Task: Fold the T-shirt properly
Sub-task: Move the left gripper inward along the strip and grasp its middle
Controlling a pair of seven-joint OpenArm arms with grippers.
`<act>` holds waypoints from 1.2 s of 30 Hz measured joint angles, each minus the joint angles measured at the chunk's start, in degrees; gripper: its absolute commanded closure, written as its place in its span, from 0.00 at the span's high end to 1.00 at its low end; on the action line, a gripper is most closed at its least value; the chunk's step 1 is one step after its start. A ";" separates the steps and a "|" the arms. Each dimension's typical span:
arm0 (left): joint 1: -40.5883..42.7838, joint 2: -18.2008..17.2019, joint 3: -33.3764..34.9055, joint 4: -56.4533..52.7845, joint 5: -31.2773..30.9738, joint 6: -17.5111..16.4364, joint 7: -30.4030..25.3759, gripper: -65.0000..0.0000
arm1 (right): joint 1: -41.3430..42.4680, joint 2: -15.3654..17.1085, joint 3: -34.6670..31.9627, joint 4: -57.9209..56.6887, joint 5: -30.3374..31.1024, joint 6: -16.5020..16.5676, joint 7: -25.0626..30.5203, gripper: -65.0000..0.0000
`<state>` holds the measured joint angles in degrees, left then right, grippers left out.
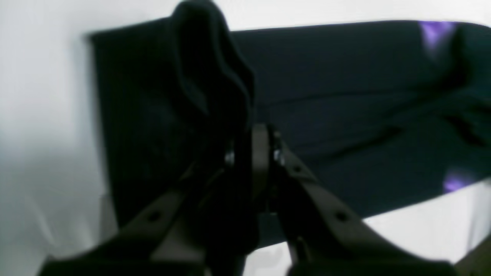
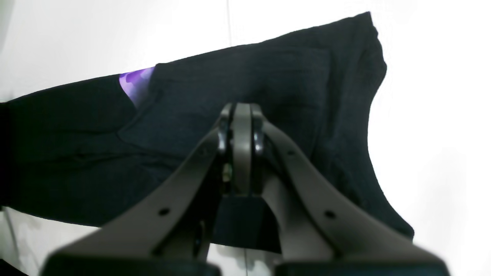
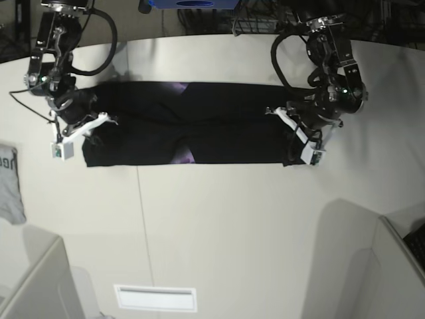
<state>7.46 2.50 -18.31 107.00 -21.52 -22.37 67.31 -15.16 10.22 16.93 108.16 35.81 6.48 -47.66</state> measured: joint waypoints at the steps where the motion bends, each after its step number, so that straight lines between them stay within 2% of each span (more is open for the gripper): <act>1: -0.55 0.48 1.42 -0.22 -0.11 0.15 0.20 0.00 | 0.00 0.00 0.00 0.00 -0.02 0.00 -0.02 0.00; 4: -2.21 1.86 4.57 -0.39 -0.33 2.95 -0.26 0.00 | -0.09 0.00 0.00 0.00 -0.02 0.00 -0.02 0.00; 10: -3.72 2.58 10.40 -2.49 -0.22 5.90 -0.28 0.00 | -0.11 0.00 0.17 0.00 0.07 -0.02 0.02 0.00; 15: -3.69 2.75 12.52 -7.23 -0.37 5.95 -0.20 0.00 | -0.13 0.00 0.22 0.00 0.00 0.00 0.00 0.00; 27: -5.25 4.50 12.66 -7.65 -0.22 5.95 -0.24 0.00 | 0.02 0.00 0.22 0.00 0.15 0.00 -0.02 0.00; 36: -6.54 4.44 15.96 -10.54 0.02 6.10 -0.26 0.00 | 0.02 0.00 0.33 0.00 0.00 -0.02 0.00 0.00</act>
<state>0.93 6.94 -2.35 96.47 -21.50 -16.27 67.05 -15.14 10.22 17.26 108.16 35.81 6.46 -47.66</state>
